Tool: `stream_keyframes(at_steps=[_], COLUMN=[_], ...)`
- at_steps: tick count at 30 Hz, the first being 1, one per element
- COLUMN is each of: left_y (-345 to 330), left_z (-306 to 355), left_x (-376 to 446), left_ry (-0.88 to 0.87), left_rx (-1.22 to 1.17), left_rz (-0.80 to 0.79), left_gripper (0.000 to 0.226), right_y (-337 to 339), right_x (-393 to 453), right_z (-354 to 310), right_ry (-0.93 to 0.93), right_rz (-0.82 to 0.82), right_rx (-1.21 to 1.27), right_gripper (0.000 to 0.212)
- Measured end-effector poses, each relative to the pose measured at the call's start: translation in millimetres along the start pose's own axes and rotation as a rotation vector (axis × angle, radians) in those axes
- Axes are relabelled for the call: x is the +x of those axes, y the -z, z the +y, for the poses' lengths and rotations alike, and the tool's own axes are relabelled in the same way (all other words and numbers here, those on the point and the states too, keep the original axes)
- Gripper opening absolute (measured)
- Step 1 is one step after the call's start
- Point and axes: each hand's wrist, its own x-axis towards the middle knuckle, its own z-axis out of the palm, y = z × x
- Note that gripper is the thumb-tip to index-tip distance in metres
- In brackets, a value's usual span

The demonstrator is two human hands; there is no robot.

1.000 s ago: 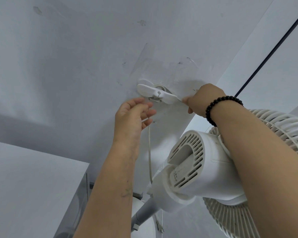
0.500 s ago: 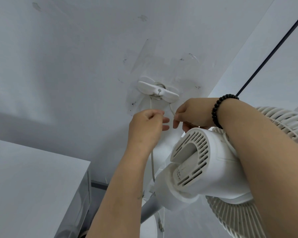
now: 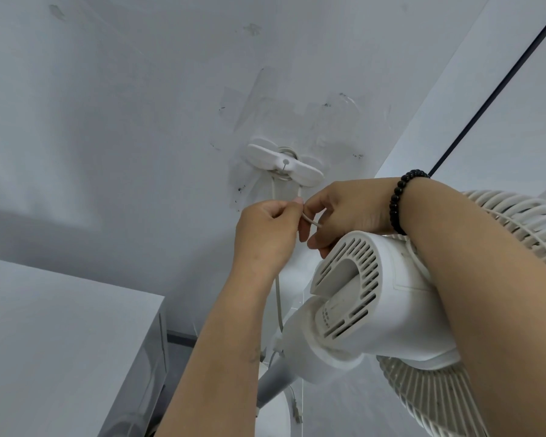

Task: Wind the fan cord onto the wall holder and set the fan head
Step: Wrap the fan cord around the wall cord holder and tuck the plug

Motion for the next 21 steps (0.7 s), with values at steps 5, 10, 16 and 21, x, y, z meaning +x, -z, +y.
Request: stream_keyframes(at_steps=[5,10,16,21], left_y=[-2.6,-0.4,7.6,17.4], left_z=[2.4,6.8,6.9,3.5], left_x=[0.4,1.2,3.9,5.9], left_ry=[0.023,0.132,0.263,0.23], left_rx=[-0.124,-0.411,-0.637,-0.569], left_rz=[0.039,0.046,-0.047,-0.15], left_gripper=[0.032,0.026,0.016,0.015], right_y=[-2.6,-1.4,1.5,0.9], right_x=[-0.8,-3.2,-8.9,-7.4], right_z=[-10.1,-9.5,4.4,3.6], right_ry=[0.007,0.026,0.141,0.231], right_rz=[0.082,0.254,0.379,0.414], right_rx=[0.084,0.219,0.286,0.293], right_gripper=[0.006,0.012,0.021,0.016])
